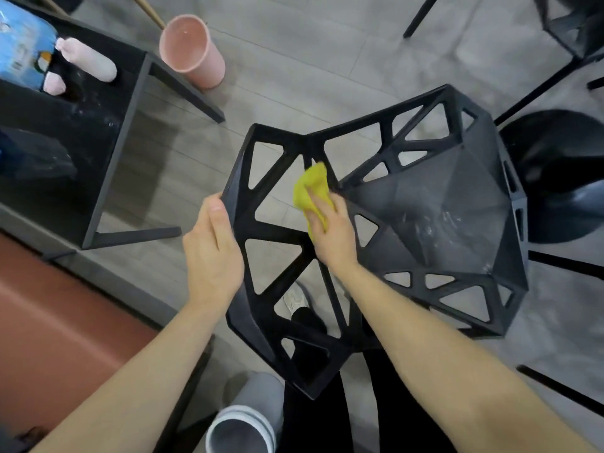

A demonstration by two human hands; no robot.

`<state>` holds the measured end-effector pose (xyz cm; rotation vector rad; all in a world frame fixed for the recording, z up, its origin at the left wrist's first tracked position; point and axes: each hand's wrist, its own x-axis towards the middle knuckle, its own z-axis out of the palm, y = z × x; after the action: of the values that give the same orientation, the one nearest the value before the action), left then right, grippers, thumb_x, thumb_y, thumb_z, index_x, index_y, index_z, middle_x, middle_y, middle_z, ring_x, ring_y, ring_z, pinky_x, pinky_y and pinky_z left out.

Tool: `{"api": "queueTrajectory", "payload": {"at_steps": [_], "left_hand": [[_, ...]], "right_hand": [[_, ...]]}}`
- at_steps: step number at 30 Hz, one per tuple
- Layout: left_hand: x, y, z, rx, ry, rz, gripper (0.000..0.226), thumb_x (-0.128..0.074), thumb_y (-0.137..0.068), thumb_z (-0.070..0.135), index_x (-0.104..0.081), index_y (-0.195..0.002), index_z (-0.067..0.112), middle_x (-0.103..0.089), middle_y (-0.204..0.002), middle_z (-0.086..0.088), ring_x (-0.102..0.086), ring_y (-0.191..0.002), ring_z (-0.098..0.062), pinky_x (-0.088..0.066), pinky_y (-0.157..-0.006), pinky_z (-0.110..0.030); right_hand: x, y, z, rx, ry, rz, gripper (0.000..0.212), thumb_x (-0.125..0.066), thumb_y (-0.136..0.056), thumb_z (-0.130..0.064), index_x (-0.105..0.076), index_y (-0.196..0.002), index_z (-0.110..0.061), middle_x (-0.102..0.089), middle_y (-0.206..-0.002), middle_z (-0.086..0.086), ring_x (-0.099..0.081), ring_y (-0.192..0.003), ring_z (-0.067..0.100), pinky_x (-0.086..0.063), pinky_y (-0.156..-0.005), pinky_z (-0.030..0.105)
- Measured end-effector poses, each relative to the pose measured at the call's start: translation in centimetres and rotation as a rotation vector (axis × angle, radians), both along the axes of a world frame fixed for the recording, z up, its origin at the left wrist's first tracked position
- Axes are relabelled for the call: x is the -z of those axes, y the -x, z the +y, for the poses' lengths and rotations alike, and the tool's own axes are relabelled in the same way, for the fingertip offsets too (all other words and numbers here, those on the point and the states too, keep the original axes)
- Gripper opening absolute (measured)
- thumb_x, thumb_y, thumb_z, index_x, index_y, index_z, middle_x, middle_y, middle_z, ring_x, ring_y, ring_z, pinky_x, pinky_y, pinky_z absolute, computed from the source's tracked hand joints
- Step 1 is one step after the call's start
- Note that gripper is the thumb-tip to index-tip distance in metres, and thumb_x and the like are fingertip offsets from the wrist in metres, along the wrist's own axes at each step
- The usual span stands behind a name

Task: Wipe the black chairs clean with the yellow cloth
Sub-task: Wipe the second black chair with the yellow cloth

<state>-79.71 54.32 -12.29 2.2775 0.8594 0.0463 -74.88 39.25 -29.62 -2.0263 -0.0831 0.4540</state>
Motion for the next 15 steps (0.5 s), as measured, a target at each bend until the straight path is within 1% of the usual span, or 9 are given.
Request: {"api": "queueTrajectory", "payload": {"at_steps": [1,2,4,6,8,10,11,13,15], "left_hand": [[-0.1,0.1,0.0,-0.006,0.008,0.007,0.047,-0.022,-0.118,0.038,-0.064,-0.124,0.018,-0.069,-0.099,-0.014,-0.059,-0.091,-0.023,-0.045,-0.087,-0.044],[-0.1,0.1,0.0,-0.005,0.01,0.013,0.047,-0.022,-0.118,0.04,-0.064,-0.123,0.018,-0.068,-0.098,-0.015,-0.058,-0.09,-0.023,-0.045,-0.086,-0.044],[0.0,0.2,0.0,0.008,0.005,0.024,0.049,-0.021,-0.117,0.042,-0.061,-0.117,0.015,-0.065,-0.095,-0.019,-0.056,-0.086,-0.027,-0.045,-0.083,-0.047],[0.0,0.2,0.0,0.011,0.005,0.028,0.049,-0.02,-0.117,0.042,-0.057,-0.11,0.011,-0.061,-0.092,-0.024,-0.054,-0.083,-0.03,-0.044,-0.08,-0.049],[-0.1,-0.1,0.0,0.008,0.004,0.028,0.047,-0.021,-0.117,0.039,-0.056,-0.107,0.009,-0.059,-0.091,-0.025,-0.052,-0.081,-0.03,-0.042,-0.078,-0.048],[0.0,0.0,0.0,0.024,-0.002,0.03,0.047,-0.022,-0.118,0.037,-0.056,-0.106,0.007,-0.059,-0.09,-0.026,-0.051,-0.08,-0.03,-0.041,-0.077,-0.048],[0.0,0.0,0.0,0.024,-0.003,0.024,0.047,-0.022,-0.118,0.036,-0.056,-0.106,0.006,-0.059,-0.09,-0.026,-0.051,-0.08,-0.03,-0.041,-0.077,-0.048],[-0.2,-0.1,-0.1,0.012,0.007,0.009,0.048,-0.021,-0.118,0.037,-0.057,-0.107,0.006,-0.059,-0.09,-0.027,-0.051,-0.081,-0.032,-0.042,-0.078,-0.05],[0.0,-0.1,0.0,0.018,0.006,0.013,0.05,-0.021,-0.117,0.04,-0.058,-0.11,0.007,-0.06,-0.092,-0.026,-0.053,-0.083,-0.033,-0.043,-0.08,-0.053]], "right_hand": [[0.2,2.8,-1.8,-0.054,0.008,0.058,0.039,-0.058,-0.109,-0.031,-0.061,-0.148,-0.034,-0.051,-0.145,0.001,-0.056,-0.129,0.022,-0.046,-0.104,0.032],[0.2,4.1,-3.4,-0.045,0.021,0.134,0.037,-0.057,-0.109,-0.031,-0.063,-0.145,-0.03,-0.056,-0.139,0.001,-0.057,-0.128,0.022,-0.044,-0.101,0.031],[-0.3,1.8,-3.8,0.132,0.058,0.29,0.035,-0.054,-0.111,-0.035,-0.065,-0.141,-0.022,-0.061,-0.133,0.004,-0.059,-0.127,0.026,-0.04,-0.098,0.029],[-1.4,-3.7,-1.1,0.305,0.037,0.242,0.04,-0.051,-0.112,-0.037,-0.06,-0.147,-0.02,-0.056,-0.14,0.006,-0.057,-0.129,0.023,-0.039,-0.101,0.028],[-4.1,-8.5,3.0,0.249,-0.038,0.051,0.044,-0.052,-0.111,-0.037,-0.056,-0.152,-0.023,-0.05,-0.149,0.005,-0.052,-0.133,0.017,-0.038,-0.103,0.025],[-4.9,-9.7,5.3,0.149,-0.092,-0.098,0.044,-0.055,-0.109,-0.034,-0.057,-0.152,-0.024,-0.047,-0.153,0.003,-0.05,-0.137,0.016,-0.04,-0.109,0.025],[-4.4,-9.7,5.0,0.121,-0.125,-0.114,0.045,-0.055,-0.108,-0.032,-0.058,-0.152,-0.023,-0.047,-0.153,0.002,-0.05,-0.138,0.016,-0.041,-0.112,0.027],[-2.5,-10.0,3.1,0.114,-0.109,-0.048,0.047,-0.056,-0.106,-0.031,-0.059,-0.152,-0.02,-0.05,-0.151,0.002,-0.051,-0.135,0.014,-0.042,-0.115,0.033],[-2.8,-9.7,2.9,0.187,-0.077,0.041,0.047,-0.057,-0.105,-0.031,-0.06,-0.15,-0.018,-0.053,-0.147,0.004,-0.053,-0.132,0.015,-0.043,-0.113,0.036]]}}
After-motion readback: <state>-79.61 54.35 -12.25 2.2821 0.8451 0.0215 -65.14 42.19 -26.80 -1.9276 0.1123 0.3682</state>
